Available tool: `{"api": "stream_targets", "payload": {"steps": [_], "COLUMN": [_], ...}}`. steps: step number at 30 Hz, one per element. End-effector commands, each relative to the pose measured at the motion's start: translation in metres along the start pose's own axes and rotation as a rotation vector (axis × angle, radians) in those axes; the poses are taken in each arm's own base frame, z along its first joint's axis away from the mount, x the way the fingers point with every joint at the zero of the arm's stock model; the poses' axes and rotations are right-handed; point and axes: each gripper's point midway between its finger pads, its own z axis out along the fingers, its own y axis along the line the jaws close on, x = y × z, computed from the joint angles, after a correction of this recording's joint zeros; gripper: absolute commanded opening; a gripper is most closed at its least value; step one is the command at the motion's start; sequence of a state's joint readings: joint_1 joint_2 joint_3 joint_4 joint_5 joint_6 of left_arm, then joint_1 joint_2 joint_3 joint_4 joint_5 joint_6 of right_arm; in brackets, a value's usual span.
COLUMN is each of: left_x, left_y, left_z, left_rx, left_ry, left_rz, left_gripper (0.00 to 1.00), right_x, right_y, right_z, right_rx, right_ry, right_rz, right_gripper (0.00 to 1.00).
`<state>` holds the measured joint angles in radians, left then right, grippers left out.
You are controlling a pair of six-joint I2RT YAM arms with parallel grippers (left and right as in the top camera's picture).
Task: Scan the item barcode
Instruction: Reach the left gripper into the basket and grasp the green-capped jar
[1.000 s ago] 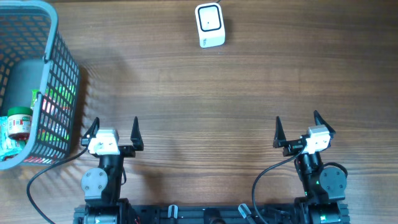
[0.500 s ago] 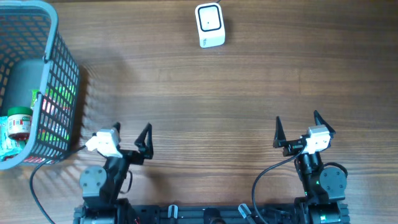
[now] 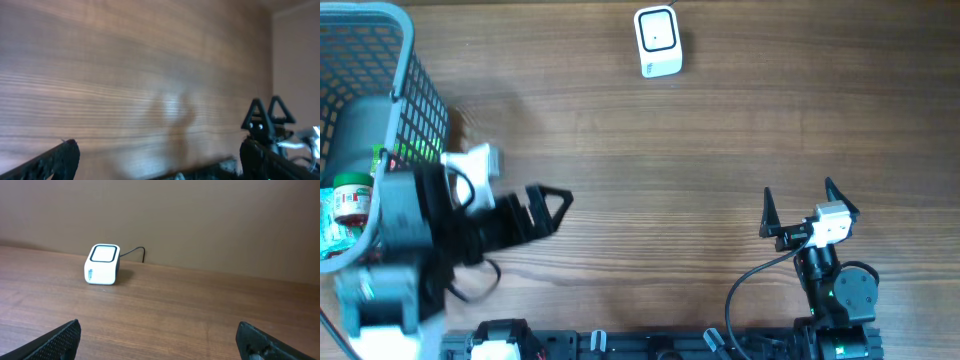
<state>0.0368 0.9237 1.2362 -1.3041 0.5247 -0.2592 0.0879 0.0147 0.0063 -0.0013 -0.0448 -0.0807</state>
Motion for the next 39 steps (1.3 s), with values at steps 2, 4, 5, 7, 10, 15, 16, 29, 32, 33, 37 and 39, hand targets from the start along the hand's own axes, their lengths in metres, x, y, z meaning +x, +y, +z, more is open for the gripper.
{"api": "stream_targets", "payload": {"steps": [2, 4, 5, 7, 10, 15, 16, 29, 32, 33, 37, 39], "left_x": [-0.071, -0.109, -0.136, -0.174, -0.209, -0.213, -0.211, -0.123, -0.107, -0.103, -0.09, -0.085], "left_y": [-0.028, -0.038, -0.041, -0.034, 0.011, 0.143, 0.164, 0.366, 0.394, 0.401, 0.424, 0.434], "left_z": [-0.029, -0.037, -0.045, -0.069, -0.119, -0.191, -0.192, -0.07, -0.052, -0.049, -0.028, -0.016], "left_rx": [-0.059, -0.06, -0.07, -0.132, -0.347, -0.868, -0.918, -0.964, -0.911, -0.908, -0.885, -0.875], "left_ry": [-0.046, -0.138, -0.225, -0.378, -0.577, -0.645, -0.618, 0.079, 0.139, 0.154, 0.218, 0.247], "left_rz": [0.109, 0.145, 0.169, 0.179, 0.097, -0.11, -0.158, -0.391, -0.465, -0.479, -0.514, -0.524], "left_gripper": [1.0, 1.0, 1.0, 1.0, 0.98, 0.99, 1.0, 1.0, 1.0, 1.0, 1.0, 1.0], "right_x": [-0.001, -0.001, -0.001, -0.001, -0.001, -0.001, -0.001, -0.001, -0.001, -0.001, -0.001, -0.001], "right_y": [0.0, 0.0, 0.0, 0.0, 0.0, 0.0, 0.0, 0.0, 0.0, 0.0, 0.0, 0.0], "right_z": [0.0, 0.0, 0.0, 0.0, 0.0, 0.0, 0.0, 0.0, 0.0, 0.0, 0.0, 0.0], "right_rx": [-0.004, -0.004, -0.004, -0.004, -0.004, -0.004, -0.004, -0.004, -0.004, -0.004, -0.004, -0.004], "right_ry": [-0.008, -0.008, -0.008, -0.008, -0.008, -0.008, -0.008, -0.008, -0.008, -0.008, -0.008, -0.008], "right_rz": [-0.006, -0.006, -0.006, -0.006, -0.006, -0.006, -0.006, -0.006, -0.006, -0.005, -0.006, -0.006], "right_gripper": [1.0, 1.0, 1.0, 1.0, 1.0, 1.0, 1.0, 1.0, 1.0, 0.99, 1.0, 1.0]}}
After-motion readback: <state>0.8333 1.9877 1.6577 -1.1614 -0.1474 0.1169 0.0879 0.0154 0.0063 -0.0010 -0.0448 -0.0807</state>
